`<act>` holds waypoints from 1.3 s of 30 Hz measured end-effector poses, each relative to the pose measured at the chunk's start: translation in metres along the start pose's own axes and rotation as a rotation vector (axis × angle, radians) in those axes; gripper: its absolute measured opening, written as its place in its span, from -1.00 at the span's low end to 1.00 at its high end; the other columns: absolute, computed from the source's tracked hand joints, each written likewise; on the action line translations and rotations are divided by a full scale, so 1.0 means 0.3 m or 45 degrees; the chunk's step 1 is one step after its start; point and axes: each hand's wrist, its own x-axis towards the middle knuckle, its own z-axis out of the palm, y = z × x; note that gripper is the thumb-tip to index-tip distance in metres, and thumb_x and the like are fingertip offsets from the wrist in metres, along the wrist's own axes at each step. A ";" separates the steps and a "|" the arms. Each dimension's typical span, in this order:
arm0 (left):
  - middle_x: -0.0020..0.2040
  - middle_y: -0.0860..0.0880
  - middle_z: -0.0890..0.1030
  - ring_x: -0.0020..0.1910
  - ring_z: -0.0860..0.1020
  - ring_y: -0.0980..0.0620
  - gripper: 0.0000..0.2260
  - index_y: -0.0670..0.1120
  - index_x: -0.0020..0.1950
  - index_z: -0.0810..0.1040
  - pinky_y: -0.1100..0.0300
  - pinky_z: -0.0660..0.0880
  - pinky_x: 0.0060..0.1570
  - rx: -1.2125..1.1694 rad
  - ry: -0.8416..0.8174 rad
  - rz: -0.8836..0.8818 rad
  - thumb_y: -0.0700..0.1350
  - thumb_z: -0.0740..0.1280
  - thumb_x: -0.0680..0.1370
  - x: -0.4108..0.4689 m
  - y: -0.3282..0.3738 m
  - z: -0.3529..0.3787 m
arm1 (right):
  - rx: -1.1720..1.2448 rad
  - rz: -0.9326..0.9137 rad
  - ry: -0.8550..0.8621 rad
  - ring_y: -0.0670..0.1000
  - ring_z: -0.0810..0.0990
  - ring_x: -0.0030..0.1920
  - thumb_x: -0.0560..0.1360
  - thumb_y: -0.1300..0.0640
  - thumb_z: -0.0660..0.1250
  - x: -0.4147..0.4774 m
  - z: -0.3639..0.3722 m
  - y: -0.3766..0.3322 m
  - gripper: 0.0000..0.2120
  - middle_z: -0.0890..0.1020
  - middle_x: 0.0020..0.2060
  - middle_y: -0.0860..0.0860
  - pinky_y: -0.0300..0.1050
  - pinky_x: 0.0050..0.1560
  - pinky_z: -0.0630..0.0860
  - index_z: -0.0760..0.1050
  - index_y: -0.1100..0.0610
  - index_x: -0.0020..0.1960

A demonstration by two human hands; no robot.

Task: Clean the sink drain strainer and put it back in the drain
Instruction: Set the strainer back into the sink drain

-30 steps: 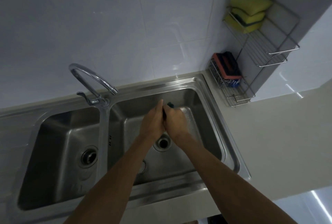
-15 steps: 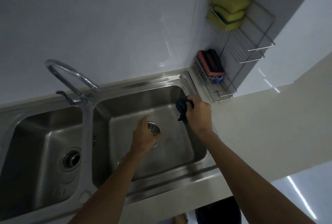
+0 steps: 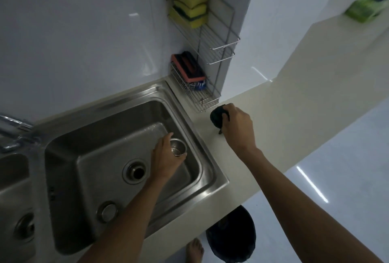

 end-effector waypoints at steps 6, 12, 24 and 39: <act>0.40 -0.09 0.50 0.34 0.51 -0.15 -0.23 0.01 0.50 0.36 -0.07 0.40 0.38 0.042 -0.017 -0.046 0.01 0.63 0.37 -0.030 -0.047 0.008 | -0.222 0.180 -0.473 0.24 0.58 0.05 0.59 0.29 0.22 -0.076 0.121 0.160 -0.75 0.60 0.14 0.18 0.02 -0.04 0.52 0.53 0.17 0.22; 0.38 -0.08 0.51 0.33 0.52 -0.14 -0.21 0.03 0.51 0.35 -0.05 0.39 0.36 0.059 0.003 -0.038 0.02 0.63 0.36 -0.034 -0.081 -0.029 | -0.428 0.308 -0.635 0.29 0.52 0.16 0.54 0.27 0.29 -0.032 0.145 0.113 -0.74 0.51 0.20 0.27 0.08 0.05 0.51 0.45 0.29 0.21; 0.41 0.01 0.55 0.31 0.57 -0.04 -0.12 0.20 0.61 0.05 -0.07 0.56 0.25 -0.013 0.090 -0.010 0.12 0.52 0.45 -0.122 -0.188 -0.178 | 0.068 -0.096 -1.022 0.15 0.60 0.08 0.35 -0.20 0.44 -0.206 0.380 -0.377 -0.42 0.59 0.09 0.07 0.12 0.09 0.60 0.44 0.09 0.24; 0.69 -0.01 0.06 0.68 -0.02 -0.04 -0.10 0.01 0.66 0.10 -0.14 -0.14 0.59 0.640 -0.078 -0.048 0.47 0.24 0.49 -0.264 -0.687 -0.350 | -0.178 -0.352 -1.058 0.13 0.50 0.21 0.35 -0.18 0.50 -0.297 0.770 -0.526 -0.31 0.50 0.21 0.08 0.06 0.20 0.54 0.40 0.12 0.35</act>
